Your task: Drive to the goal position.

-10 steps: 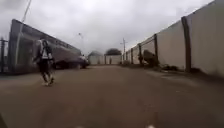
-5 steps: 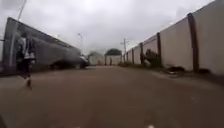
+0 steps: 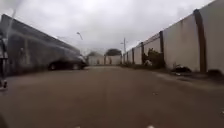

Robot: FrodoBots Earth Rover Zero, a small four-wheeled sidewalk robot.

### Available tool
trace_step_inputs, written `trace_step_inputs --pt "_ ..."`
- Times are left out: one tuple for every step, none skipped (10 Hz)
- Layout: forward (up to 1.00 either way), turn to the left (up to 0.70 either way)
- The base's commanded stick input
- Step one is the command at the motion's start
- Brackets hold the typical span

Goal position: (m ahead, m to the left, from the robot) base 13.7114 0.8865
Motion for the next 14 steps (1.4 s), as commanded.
trace_step_inputs --pt "1.0 0.0" --pt "1.0 0.0" --pt "1.0 0.0" --pt "1.0 0.0" --pt "1.0 0.0" --pt "1.0 0.0" --pt "1.0 0.0" --pt "1.0 0.0" --pt "1.0 0.0" --pt "1.0 0.0" --pt "1.0 0.0" --pt "1.0 0.0" --pt "1.0 0.0" --pt "1.0 0.0"
